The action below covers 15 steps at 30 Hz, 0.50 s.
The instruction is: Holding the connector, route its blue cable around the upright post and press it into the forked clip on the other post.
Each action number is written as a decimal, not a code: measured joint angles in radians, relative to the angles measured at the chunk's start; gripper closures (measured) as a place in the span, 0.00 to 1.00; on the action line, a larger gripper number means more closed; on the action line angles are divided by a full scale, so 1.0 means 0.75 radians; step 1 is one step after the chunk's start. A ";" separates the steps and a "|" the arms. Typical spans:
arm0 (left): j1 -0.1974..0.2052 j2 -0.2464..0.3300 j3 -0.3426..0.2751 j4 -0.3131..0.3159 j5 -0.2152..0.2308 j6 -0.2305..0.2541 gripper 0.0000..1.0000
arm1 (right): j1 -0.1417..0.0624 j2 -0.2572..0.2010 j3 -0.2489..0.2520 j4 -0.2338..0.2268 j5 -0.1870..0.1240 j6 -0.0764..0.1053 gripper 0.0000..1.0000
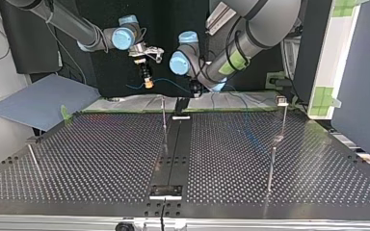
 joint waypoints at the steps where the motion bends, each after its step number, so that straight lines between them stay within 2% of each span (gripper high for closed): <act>1: -0.002 0.000 0.000 0.013 0.000 0.000 0.00 | 0.002 0.000 -0.002 0.002 -0.002 -0.001 1.00; 7: -0.016 -0.001 0.000 0.053 0.002 -0.001 0.00 | 0.007 0.000 -0.004 0.003 -0.007 -0.001 1.00; 15: -0.046 -0.001 -0.001 0.058 0.006 -0.009 0.00 | 0.008 0.000 -0.005 0.005 -0.010 -0.002 1.00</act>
